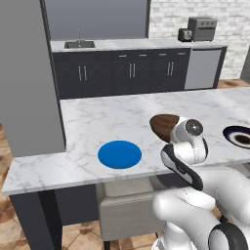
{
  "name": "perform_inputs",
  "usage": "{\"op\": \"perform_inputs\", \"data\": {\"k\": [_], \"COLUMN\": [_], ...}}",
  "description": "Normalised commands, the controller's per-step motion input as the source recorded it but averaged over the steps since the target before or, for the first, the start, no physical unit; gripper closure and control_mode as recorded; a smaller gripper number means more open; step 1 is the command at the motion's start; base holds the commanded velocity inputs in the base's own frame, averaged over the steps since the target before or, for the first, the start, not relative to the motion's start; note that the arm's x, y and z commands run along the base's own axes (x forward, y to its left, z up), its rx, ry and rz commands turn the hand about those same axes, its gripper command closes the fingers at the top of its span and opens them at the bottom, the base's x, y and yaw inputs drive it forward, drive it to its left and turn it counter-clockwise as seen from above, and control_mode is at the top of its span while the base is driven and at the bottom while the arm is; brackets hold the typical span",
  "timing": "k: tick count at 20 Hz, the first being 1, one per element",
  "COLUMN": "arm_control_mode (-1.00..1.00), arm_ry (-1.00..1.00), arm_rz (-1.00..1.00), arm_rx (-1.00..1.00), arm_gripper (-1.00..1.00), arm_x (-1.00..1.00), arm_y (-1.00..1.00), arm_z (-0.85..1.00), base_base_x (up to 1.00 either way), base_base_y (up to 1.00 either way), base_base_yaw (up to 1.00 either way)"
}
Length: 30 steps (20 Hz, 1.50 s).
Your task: Pick the chicken drumstick and garlic from their plates and place them in the bowl. Then put the bowl in the fridge.
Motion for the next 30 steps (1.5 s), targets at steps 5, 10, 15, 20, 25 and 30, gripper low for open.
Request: {"op": "perform_inputs", "data": {"k": [5, 10, 15, 20, 25, 30], "arm_control_mode": [-1.00, -1.00, -1.00, -1.00, -1.00, -1.00], "arm_ry": [-0.09, -0.01, 0.00, 0.00, -0.03, -0.03], "arm_rz": [0.35, 0.33, 0.22, 0.07, 0.00, -0.03], "arm_rx": [0.00, -0.02, -0.07, -0.08, -0.03, -0.04], "arm_gripper": [1.00, 1.00, 1.00, 1.00, 1.00, 1.00], "arm_x": [-0.22, -0.12, -0.15, -0.05, -0.28, -0.29], "arm_y": [0.19, 0.20, 0.18, 0.13, 0.06, 0.02], "arm_z": [0.26, 0.24, 0.12, 0.13, 0.04, -0.01], "base_base_x": [0.00, 0.00, 0.00, 0.00, 0.00, 0.00], "base_base_y": [0.00, 0.00, 0.00, 0.00, 0.00, 0.00], "base_base_yaw": [0.00, 0.00, 0.00, 0.00, 0.00, 0.00]}}
